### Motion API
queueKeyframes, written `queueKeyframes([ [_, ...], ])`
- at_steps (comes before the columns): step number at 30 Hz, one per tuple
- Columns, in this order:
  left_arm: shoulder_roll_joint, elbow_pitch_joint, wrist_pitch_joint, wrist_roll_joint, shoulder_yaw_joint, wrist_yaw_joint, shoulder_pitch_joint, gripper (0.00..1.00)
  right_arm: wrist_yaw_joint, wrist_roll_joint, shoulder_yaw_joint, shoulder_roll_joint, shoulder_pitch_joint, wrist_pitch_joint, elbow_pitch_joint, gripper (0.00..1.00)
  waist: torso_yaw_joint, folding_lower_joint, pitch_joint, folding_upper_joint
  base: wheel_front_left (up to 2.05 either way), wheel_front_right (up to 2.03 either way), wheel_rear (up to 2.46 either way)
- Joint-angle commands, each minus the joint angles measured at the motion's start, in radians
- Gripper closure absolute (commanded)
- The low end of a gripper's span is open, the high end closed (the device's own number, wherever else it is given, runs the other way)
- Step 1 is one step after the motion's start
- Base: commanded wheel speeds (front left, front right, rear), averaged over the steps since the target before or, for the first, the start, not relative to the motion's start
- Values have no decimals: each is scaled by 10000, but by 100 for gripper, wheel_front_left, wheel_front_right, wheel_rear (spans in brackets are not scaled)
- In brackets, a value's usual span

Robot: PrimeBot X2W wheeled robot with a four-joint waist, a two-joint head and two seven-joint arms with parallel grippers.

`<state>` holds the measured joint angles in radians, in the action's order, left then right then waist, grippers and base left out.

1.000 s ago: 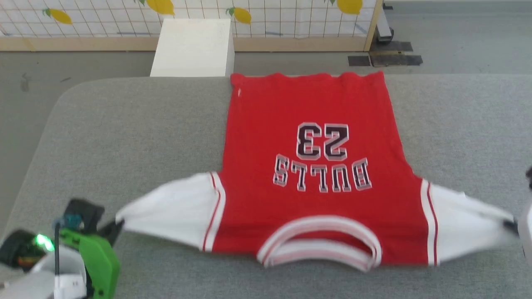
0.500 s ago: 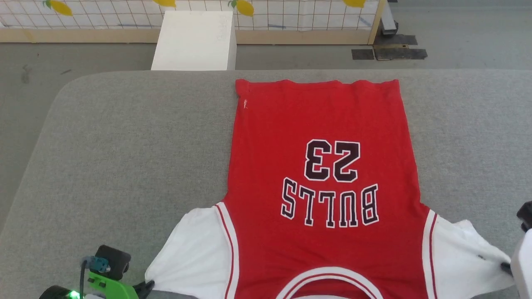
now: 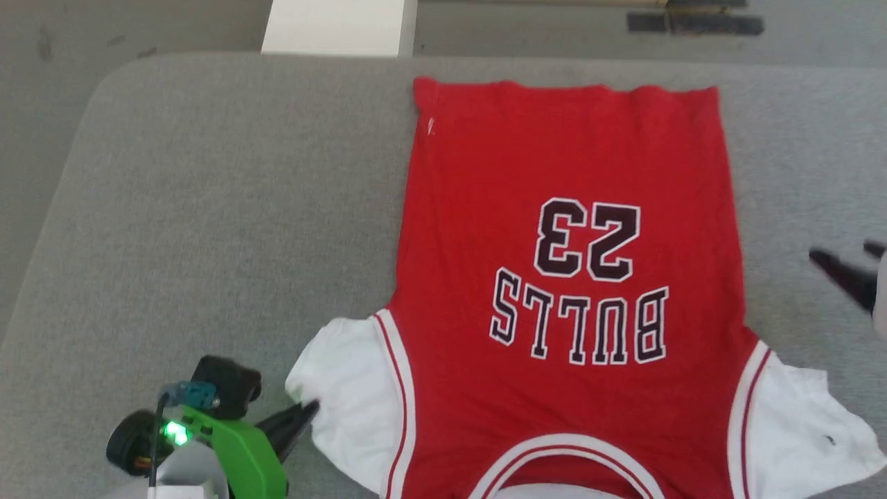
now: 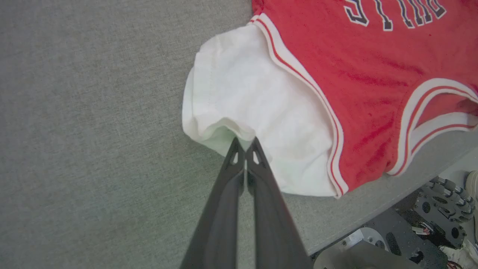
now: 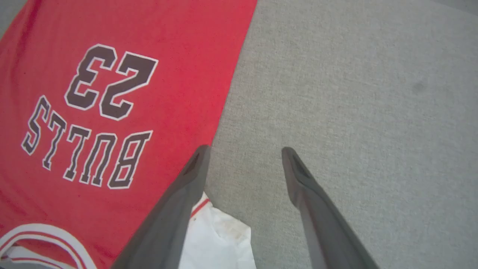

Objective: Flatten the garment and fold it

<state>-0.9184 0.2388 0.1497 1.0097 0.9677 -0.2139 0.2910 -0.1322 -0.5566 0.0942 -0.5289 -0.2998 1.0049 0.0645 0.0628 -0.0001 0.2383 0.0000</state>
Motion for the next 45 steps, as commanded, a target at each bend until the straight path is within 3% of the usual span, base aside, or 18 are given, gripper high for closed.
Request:
queueKeyframes([
  [1,-32,254,29,-244,-67,-126,276,100,15,92,38,154,-578,171,-158,0,706,1,1101,0,0,0,0],
  [7,382,1264,-30,-973,40,-375,739,100,15,1041,292,115,-3476,1188,-1530,0,1681,1,2643,0,0,0,0],
  [16,902,1402,-150,-1471,110,-334,1251,100,15,2492,553,41,-6369,2204,-3333,0,2546,1,3750,0,0,0,0],
  [21,1223,1305,-219,-1519,161,-267,1393,100,15,3329,352,-174,-6910,2133,-4077,0,2872,1,4041,0,0,0,0],
  [30,1462,996,-365,-1452,189,-192,1402,100,15,3532,218,-277,-6690,2107,-4889,0,2993,1,4160,0,0,0,0],
  [31,1473,950,-375,-1433,187,-182,1398,100,15,3495,193,-274,-6645,2116,-4928,6,2979,1,4144,0,0,0,0],
  [32,1475,915,-379,-1420,187,-176,1394,100,15,3467,179,-279,-6616,2120,-4951,71,2963,1,4129,0,0,0,0],
  [33,1477,877,-376,-1402,187,-171,1389,100,15,3445,135,-304,-6572,2145,-4972,100,2941,1,4106,0,0,0,0],
  [38,1471,751,-377,-1294,161,-166,1357,100,15,3283,-7,-443,-6414,2132,-4968,100,2821,1,3915,0,0,0,0],
  [45,1304,461,-370,-1044,147,-204,1101,100,15,2893,-117,-331,-5189,1858,-5068,100,2106,1,2563,0,0,0,0],
])
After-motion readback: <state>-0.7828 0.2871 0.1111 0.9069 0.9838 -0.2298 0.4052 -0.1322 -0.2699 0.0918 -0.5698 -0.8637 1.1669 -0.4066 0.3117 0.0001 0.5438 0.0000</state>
